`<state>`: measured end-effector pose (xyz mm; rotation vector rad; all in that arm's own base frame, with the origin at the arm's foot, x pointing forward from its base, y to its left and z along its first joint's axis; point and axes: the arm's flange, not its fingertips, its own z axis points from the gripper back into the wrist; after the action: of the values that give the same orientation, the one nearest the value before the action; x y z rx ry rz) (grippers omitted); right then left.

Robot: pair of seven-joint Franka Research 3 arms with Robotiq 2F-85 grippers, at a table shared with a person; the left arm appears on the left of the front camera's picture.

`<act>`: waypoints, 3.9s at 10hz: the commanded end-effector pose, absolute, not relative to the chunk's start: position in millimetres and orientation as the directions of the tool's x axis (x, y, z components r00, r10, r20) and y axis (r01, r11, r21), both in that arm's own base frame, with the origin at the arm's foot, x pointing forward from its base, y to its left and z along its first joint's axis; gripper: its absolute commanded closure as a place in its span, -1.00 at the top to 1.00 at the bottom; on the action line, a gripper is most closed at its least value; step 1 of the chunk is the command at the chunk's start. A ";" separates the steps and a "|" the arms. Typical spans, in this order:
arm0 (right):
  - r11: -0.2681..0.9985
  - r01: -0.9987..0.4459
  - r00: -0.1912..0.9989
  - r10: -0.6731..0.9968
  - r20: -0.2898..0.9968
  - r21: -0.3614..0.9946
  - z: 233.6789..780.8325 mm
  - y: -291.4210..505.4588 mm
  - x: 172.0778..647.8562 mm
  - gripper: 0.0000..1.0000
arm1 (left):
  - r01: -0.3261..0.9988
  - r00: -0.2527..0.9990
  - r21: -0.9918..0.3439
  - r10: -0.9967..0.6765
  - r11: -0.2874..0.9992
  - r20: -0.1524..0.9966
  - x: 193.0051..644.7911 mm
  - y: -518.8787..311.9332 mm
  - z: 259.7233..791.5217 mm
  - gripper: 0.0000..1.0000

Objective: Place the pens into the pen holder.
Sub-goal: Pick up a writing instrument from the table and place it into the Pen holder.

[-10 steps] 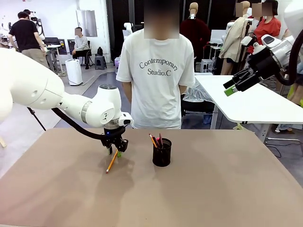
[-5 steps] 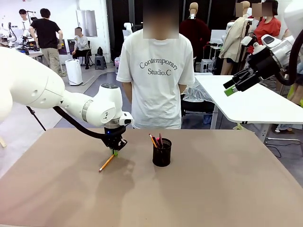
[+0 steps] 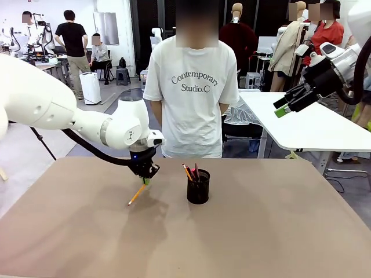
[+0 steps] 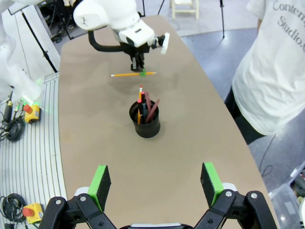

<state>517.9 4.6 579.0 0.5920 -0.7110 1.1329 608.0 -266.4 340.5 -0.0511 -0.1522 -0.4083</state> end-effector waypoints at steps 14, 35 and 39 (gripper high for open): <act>0.318 -0.946 0.253 0.596 0.762 0.065 579.7 5.9 516.7 1.00 | 0.804 0.595 -0.508 -0.411 0.310 0.691 609.5 -238.0 426.3 -1.00; 0.318 -0.946 0.253 0.596 0.762 0.065 579.7 5.9 516.7 1.00 | 0.983 0.052 -0.033 0.102 -0.179 0.993 617.8 -314.0 390.2 -1.00; 0.318 -0.946 0.253 0.596 0.762 0.065 579.7 5.9 516.7 1.00 | 0.984 0.046 -0.035 0.059 -0.177 0.997 614.8 -316.1 388.0 -1.00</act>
<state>517.9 4.6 579.0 0.5920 -0.7110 1.1330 614.0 -317.4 388.5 -1.4046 -1.1338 -1.2813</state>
